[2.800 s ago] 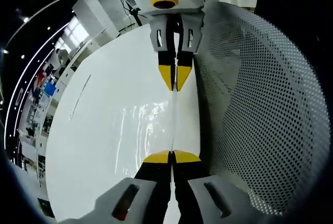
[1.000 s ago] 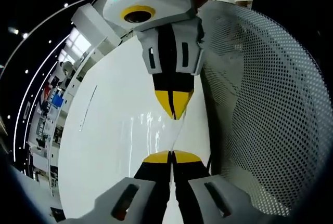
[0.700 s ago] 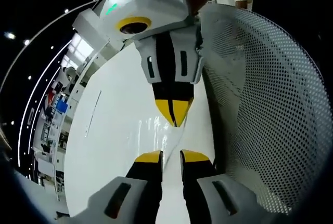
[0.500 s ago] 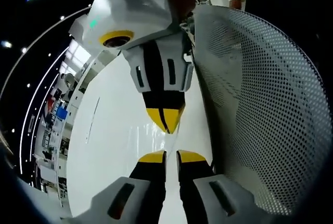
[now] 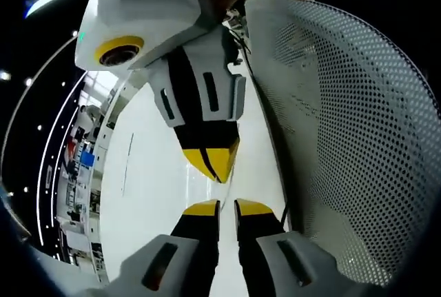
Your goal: Open the resealable bag by pulling the two sides of the seal apart until the entire bag opening is separated and visibly accessible.
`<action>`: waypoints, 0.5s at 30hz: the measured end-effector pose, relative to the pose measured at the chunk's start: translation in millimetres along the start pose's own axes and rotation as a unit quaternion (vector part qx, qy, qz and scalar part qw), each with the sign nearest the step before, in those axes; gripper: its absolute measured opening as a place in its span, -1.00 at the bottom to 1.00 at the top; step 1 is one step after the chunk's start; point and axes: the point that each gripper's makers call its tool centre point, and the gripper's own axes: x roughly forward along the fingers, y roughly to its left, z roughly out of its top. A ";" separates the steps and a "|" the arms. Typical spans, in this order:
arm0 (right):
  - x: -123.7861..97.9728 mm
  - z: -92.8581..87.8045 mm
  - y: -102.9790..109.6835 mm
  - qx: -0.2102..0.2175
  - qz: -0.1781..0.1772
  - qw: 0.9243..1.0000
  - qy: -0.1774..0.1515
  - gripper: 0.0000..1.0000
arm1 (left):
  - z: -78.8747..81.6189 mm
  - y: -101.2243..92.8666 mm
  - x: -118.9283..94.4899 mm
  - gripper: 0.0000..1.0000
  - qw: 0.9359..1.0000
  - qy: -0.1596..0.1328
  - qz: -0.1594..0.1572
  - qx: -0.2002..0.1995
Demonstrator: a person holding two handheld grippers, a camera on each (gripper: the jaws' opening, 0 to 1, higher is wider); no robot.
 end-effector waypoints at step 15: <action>-6.3 10.5 -16.7 0.032 -0.028 0.999 -0.025 -1.00 | -4.5 0.1 0.8 -1.00 0.999 -0.001 0.004 -0.036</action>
